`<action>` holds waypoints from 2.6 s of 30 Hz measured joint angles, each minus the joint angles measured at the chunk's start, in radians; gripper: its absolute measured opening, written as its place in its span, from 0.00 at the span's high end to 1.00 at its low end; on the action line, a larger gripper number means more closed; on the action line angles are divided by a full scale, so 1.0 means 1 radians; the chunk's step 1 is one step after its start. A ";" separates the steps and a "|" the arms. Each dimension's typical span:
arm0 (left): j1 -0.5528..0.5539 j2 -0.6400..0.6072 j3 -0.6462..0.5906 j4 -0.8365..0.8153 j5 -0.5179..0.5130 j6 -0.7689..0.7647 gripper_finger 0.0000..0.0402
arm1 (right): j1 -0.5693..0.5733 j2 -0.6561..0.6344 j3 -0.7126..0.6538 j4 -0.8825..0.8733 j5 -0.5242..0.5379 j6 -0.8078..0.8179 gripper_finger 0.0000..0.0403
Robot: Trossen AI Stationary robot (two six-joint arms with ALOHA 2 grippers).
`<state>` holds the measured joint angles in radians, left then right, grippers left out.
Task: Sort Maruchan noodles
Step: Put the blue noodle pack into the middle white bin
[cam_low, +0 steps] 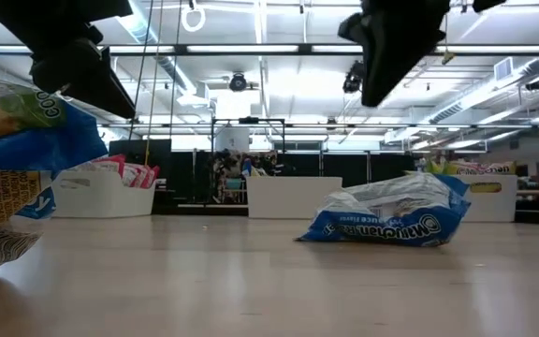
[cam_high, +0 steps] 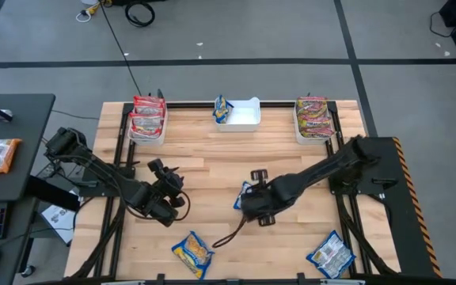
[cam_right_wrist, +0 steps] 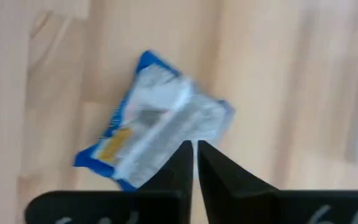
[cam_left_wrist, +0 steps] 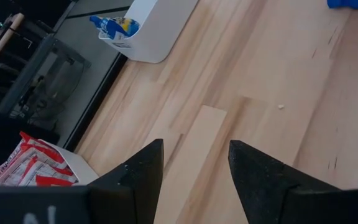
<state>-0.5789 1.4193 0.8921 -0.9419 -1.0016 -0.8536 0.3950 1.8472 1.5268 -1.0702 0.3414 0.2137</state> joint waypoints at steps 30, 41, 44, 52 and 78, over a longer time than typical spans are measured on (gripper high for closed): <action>0.104 0.000 0.001 0.054 0.059 -0.008 0.53 | -0.412 -0.197 -0.501 0.368 -0.626 0.168 0.35; 0.068 0.000 0.001 0.063 0.074 -0.055 0.53 | -0.456 -0.197 -0.579 0.584 -0.829 0.392 0.28; 0.049 0.000 0.001 0.063 0.086 -0.063 0.53 | -0.479 -0.197 -0.629 0.665 -0.859 0.458 0.27; 0.002 0.000 0.001 0.062 0.052 -0.062 0.53 | -0.455 -0.197 -0.727 0.764 -0.825 0.522 0.37; 0.303 0.000 0.001 0.323 0.373 0.530 0.53 | -0.443 -0.220 -0.195 0.313 -0.177 0.301 0.97</action>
<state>-0.2757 1.4197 0.8932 -0.6193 -0.6286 -0.3233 -0.0482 1.6268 1.3323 -0.7575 0.1640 0.5144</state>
